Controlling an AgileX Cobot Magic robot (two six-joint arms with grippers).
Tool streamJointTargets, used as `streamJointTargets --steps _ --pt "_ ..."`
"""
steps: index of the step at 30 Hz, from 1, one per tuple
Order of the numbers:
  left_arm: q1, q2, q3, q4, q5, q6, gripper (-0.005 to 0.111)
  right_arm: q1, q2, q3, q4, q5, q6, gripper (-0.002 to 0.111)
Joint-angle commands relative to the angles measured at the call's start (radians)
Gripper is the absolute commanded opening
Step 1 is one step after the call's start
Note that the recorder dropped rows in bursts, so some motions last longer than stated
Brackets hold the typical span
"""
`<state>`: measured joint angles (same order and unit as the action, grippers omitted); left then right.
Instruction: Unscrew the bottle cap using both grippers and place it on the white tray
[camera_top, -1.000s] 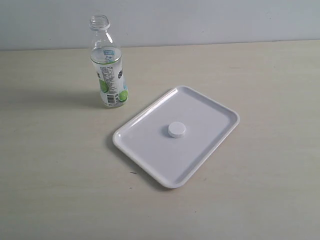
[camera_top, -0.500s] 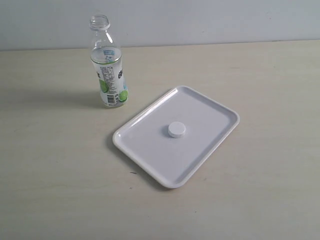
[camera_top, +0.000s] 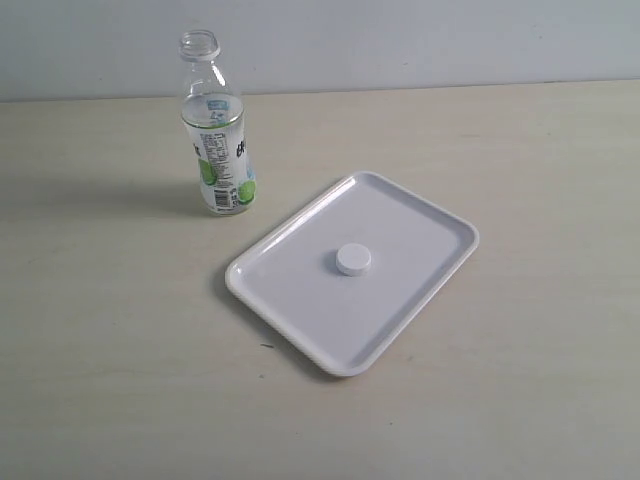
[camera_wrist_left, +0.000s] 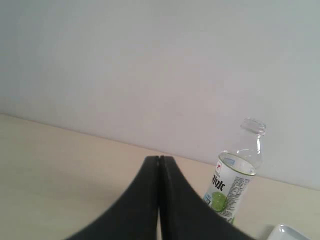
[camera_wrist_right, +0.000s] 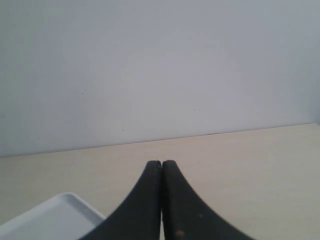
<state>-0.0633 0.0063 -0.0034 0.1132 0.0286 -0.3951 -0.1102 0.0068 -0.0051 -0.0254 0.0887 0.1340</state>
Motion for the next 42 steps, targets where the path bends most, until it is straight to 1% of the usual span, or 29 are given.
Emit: streamJointTargets --steps 1,2,4,10,18,26,30,42 --pt "-0.006 -0.006 0.003 -0.002 0.001 -0.004 0.000 -0.005 -0.007 0.005 0.000 -0.004 0.002 0.000" --pt "-0.006 -0.006 0.003 0.010 0.001 0.008 0.000 -0.005 -0.007 0.005 0.000 -0.004 0.002 0.000" --pt "-0.006 -0.006 0.003 0.054 0.001 0.111 0.000 -0.005 -0.007 0.005 0.000 -0.004 0.002 0.000" --pt "-0.006 -0.006 0.003 0.056 0.001 0.290 0.000 -0.005 -0.007 0.005 0.000 -0.004 0.002 0.000" --pt "0.005 -0.006 0.003 0.052 0.027 0.254 0.000 -0.005 -0.007 0.005 0.000 -0.004 0.002 0.000" --pt "0.005 -0.006 0.003 0.050 0.025 0.257 0.000 -0.005 -0.007 0.005 0.000 -0.004 0.002 0.000" --pt "0.005 -0.006 0.003 0.026 0.029 0.257 0.000 -0.005 -0.007 0.005 0.000 -0.004 0.002 0.000" --pt "0.005 -0.006 0.003 0.031 0.029 0.257 0.000 -0.005 -0.007 0.005 0.000 -0.004 0.002 0.000"
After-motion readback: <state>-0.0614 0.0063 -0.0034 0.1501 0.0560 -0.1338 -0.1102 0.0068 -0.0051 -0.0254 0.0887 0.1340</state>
